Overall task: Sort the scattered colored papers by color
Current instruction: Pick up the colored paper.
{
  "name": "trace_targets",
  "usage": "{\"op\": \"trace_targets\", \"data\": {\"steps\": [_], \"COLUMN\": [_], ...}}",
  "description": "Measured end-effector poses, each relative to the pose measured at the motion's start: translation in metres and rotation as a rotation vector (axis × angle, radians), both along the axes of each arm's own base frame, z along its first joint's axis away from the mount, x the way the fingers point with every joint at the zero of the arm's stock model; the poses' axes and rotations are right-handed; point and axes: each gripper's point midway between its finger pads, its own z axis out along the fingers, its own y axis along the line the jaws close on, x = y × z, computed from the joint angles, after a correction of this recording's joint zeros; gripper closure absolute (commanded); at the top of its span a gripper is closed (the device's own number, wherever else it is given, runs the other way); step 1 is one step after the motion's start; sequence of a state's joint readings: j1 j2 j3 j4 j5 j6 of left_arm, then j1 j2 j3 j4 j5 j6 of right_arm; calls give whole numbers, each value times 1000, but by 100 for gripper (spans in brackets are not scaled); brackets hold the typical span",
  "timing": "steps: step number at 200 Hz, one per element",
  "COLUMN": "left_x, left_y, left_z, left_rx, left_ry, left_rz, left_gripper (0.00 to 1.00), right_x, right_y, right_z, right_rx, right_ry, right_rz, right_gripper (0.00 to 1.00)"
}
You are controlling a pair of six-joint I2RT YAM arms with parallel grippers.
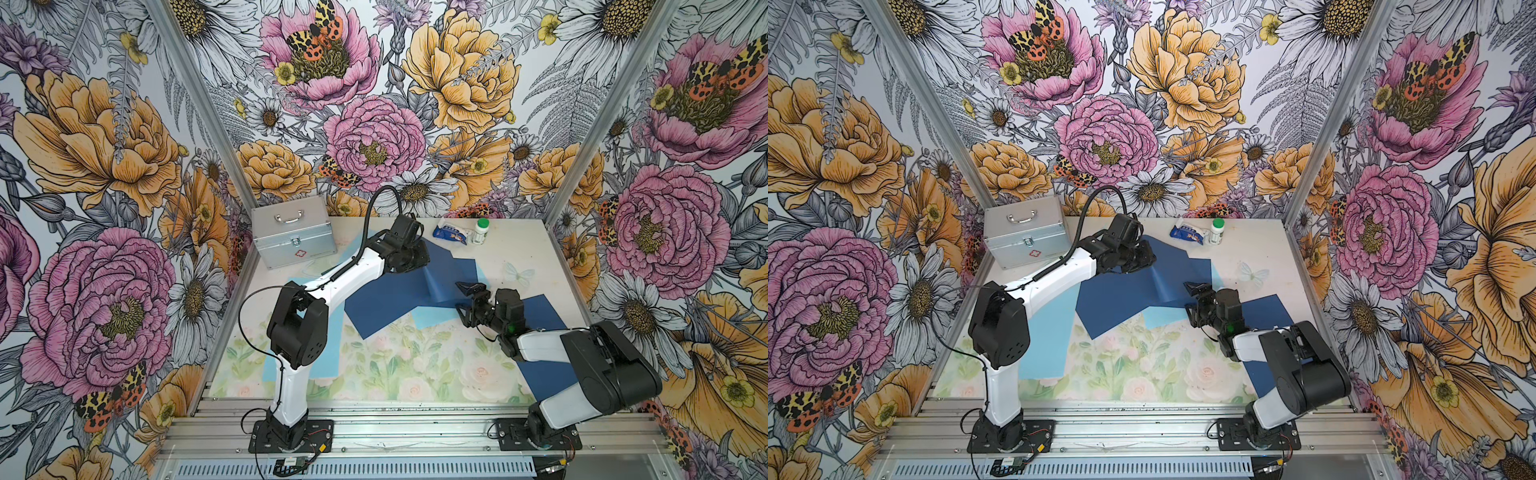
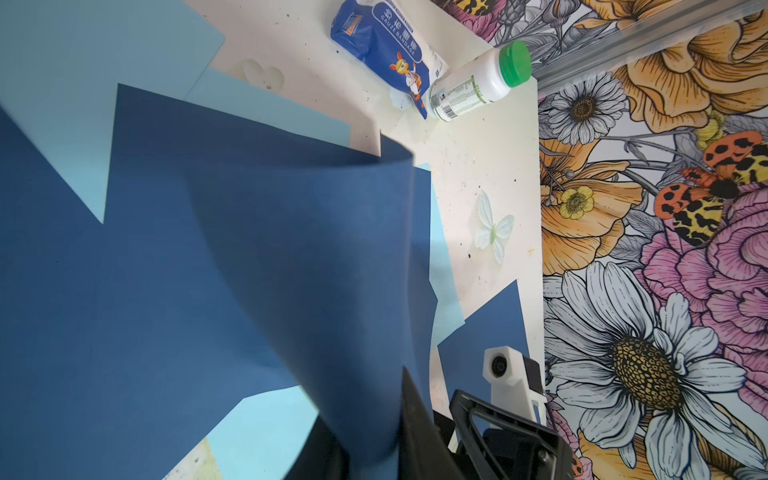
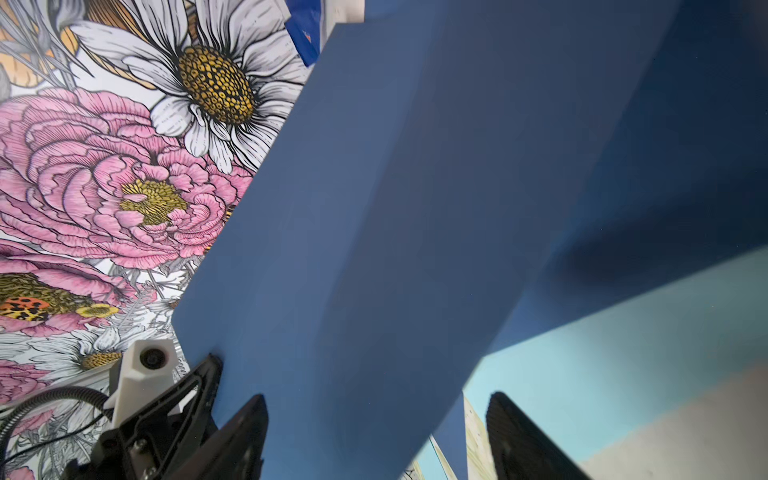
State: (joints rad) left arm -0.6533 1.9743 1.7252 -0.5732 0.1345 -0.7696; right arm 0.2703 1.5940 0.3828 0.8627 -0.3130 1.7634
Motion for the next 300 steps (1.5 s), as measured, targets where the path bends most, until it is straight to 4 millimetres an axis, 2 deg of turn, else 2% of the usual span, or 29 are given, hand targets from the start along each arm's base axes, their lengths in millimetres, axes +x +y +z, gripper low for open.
{"op": "trace_targets", "data": {"steps": [29, 45, 77, 98, 113, 128, 143, 148, 151, 164, 184, 206, 225, 243, 254, 263, 282, 300], "left_x": [-2, -3, -3, -4, -5, -7, -11, -13, -14, -19, -25, -32, -44, -53, -56, -57, -53, -48], "left_y": [-2, -2, 1, 6, 11, 19, 35, 42, 47, 71, 114, 151, 166, 167, 166, 165, 165, 161], "left_z": [0, -1, -8, -15, -22, -29, -36, -37, -38, -35, -14, 18, 30, 27, 21, 14, 5, 4], "left_rx": [-3, -3, 7, 21, 32, 46, 59, 66, 66, 73, 59, 26, -10, -61, -96, -129, -225, -330], "left_ry": [5, 7, 21, 33, 45, 60, 82, 85, 92, 97, 74, 7, -26, -38, -39, -34, -46, -72], "left_rz": [0, 1, 12, 21, 30, 39, 62, 67, 78, 108, 172, 229, 233, 207, 192, 189, 189, 183], "left_gripper": [80, 80, 80, 79, 78, 67, 46, 28, 20, 2, 1, 1, 1, 1, 1, 1, 1, 1], "right_x": [13, 12, 15, 17, 17, 17, 17, 18, 19, 24, 45, 82, 100, 102, 98, 91, 62, 32], "right_y": [4, 9, 13, 13, 12, 13, 15, 16, 17, 24, 37, 54, 70, 82, 86, 88, 91, 89], "right_z": [-18, -26, -3, 5, 6, 7, 6, 7, 7, 13, 41, 107, 172, 209, 215, 212, 188, 169], "right_rx": [88, 116, 159, 170, 168, 160, 133, 119, 112, 51, -106, -356, -549, -701, -789, -856, -955, -979], "right_ry": [-9, 0, -86, -115, -123, -129, -136, -142, -141, -152, -204, -333, -482, -595, -623, -629, -609, -583], "right_rz": [-55, -66, -66, -72, -72, -67, -50, -40, -34, 9, 100, 223, 369, 519, 603, 679, 860, 992], "right_gripper": [60, 71, 89, 100, 100, 100, 100, 100, 100, 100, 100, 100, 100, 100, 100, 100, 100, 100]}}
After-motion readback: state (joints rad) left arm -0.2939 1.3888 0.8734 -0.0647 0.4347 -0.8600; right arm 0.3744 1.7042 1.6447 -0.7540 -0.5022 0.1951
